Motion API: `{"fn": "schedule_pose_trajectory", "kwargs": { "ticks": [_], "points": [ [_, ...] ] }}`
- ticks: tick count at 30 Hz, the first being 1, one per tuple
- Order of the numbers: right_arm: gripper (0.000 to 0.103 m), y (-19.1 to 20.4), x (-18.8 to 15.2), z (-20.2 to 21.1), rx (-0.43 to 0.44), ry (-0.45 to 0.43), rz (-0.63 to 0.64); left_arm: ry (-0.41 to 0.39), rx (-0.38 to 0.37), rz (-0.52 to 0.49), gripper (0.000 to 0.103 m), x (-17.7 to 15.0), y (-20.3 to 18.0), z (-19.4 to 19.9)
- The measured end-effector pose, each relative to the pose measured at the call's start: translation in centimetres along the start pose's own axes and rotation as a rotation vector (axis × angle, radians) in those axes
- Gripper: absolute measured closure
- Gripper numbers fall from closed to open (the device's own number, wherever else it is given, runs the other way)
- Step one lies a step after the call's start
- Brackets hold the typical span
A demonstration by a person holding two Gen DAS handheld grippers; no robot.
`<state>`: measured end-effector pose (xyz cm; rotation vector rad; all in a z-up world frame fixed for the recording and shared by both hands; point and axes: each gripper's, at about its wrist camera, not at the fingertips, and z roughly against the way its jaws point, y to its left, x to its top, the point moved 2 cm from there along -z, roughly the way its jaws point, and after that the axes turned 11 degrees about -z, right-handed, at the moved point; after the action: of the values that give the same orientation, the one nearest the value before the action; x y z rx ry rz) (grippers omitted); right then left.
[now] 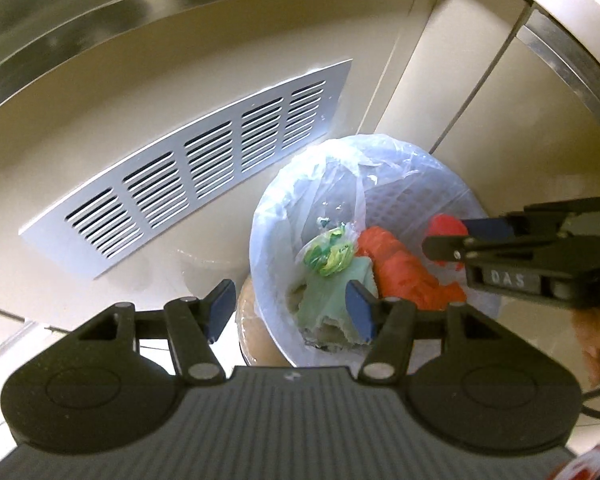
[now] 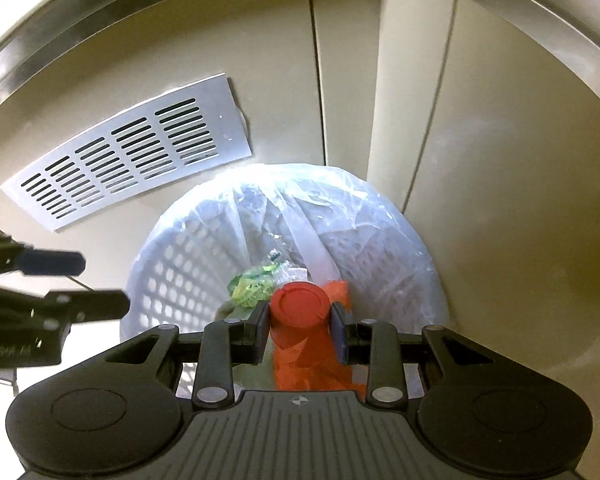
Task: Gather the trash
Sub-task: 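Lower into the bin and open both grippers to drop the bag and cap, then raise both open tools back up to the counter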
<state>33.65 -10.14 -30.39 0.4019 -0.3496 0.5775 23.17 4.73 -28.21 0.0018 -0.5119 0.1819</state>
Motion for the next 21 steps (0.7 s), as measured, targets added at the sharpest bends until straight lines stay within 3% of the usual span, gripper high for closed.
{"fn": "schedule_pose_trajectory", "kwargs": {
  "ticks": [9, 11, 12, 21],
  "points": [
    [0.069, 0.4, 0.5, -1.2, 0.022, -0.010, -0.012, -0.002, 0.008, 0.015, 0.046, -0.7, 0.4, 0.2],
    [0.042, 0.2, 0.3, -1.2, 0.017, -0.016, -0.027, -0.002, 0.008, 0.013, 0.046, -0.7, 0.3, 0.1],
    [0.040, 0.1, 0.2, -1.0, 0.025, -0.025, -0.036, -0.002, 0.008, 0.013, 0.046, -0.8, 0.3, 0.2],
    [0.039, 0.5, -1.4, 1.5, 0.026, -0.001, -0.060, -0.016, -0.006, -0.014, 0.046, -0.2, -0.3, 1.1]
  ]
}}
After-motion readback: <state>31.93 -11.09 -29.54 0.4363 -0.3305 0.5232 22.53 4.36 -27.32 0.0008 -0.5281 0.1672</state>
